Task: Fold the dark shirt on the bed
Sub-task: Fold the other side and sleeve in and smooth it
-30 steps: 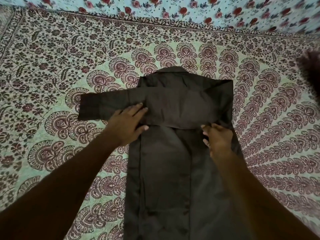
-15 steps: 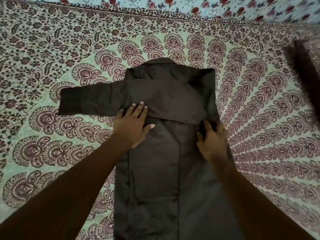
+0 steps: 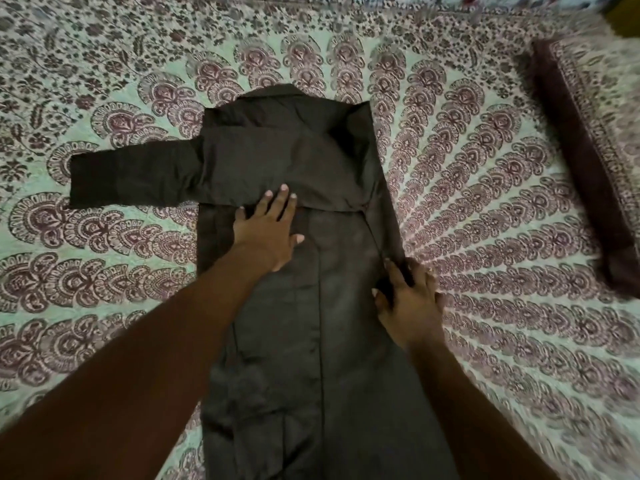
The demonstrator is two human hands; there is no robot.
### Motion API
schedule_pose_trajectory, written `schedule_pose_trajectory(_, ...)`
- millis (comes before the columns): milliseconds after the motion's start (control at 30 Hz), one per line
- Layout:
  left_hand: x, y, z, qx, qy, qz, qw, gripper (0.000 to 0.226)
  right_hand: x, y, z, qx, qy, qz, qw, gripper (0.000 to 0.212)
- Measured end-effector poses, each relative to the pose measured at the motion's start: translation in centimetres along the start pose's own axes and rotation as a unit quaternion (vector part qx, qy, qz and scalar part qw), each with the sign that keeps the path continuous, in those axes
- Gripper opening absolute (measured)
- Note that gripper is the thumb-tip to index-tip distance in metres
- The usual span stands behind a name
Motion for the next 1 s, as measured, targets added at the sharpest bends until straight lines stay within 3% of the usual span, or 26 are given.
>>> schedule_pose_trajectory(100,-1.6,-1.3,-0.1,0.021,-0.038,-0.024,0.999,0.083,-3.2,0.9,2.8,-0.06,0.097,-0.108,0.988,0.058)
schedule_pose_trajectory(200,-3.8,-2.3,0.8,-0.022,-0.061,0.011,0.998,0.086,-5.1,1.9,5.1,-0.063,0.06,-0.162,0.983,0.057)
schedule_pose_trajectory(300,-7.0,-0.9,4.1,-0.103,0.017,0.057,0.993,0.078,-7.1,2.1,6.6,-0.061,0.035,-0.182,0.981,0.043)
schedule_pose_trajectory(433,-12.9,4.0,9.9,-0.062,0.091,0.253,0.961,0.063,-10.6,2.6,8.3,-0.041,0.058,-0.203,0.977,0.026)
schedule_pose_trajectory(533,-18.7,8.1,14.2,-0.014,0.027,0.409,0.912,0.059,-12.5,2.3,9.8,0.006,0.059,-0.249,0.967,0.011)
schedule_pose_trajectory(667,-25.0,12.4,17.5,-0.002,-0.129,0.483,0.866,0.058,-14.6,1.9,12.4,0.001,0.012,-0.254,0.967,0.025)
schedule_pose_trajectory(733,-26.7,13.7,18.3,0.043,-0.187,0.514,0.836,0.05,-15.9,2.3,13.6,0.023,0.022,-0.288,0.957,0.034)
schedule_pose_trajectory(900,-28.7,15.0,19.5,0.102,-0.208,0.526,0.819,0.035,-18.3,3.3,15.8,0.056,-0.006,-0.294,0.954,0.02)
schedule_pose_trajectory(1000,-28.8,15.2,20.4,0.088,-0.202,0.523,0.823,0.034,-19.0,3.9,16.0,0.071,-0.013,-0.298,0.952,0.015)
Point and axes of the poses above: each hand's wrist, its own z-axis away from the middle knuckle, its own y-axis out of the palm, x = y × z, the point moved 1 cm from there along -z, towards the middle knuckle, and after that the axes turned 2 degrees about y, right-handed, at the moved point
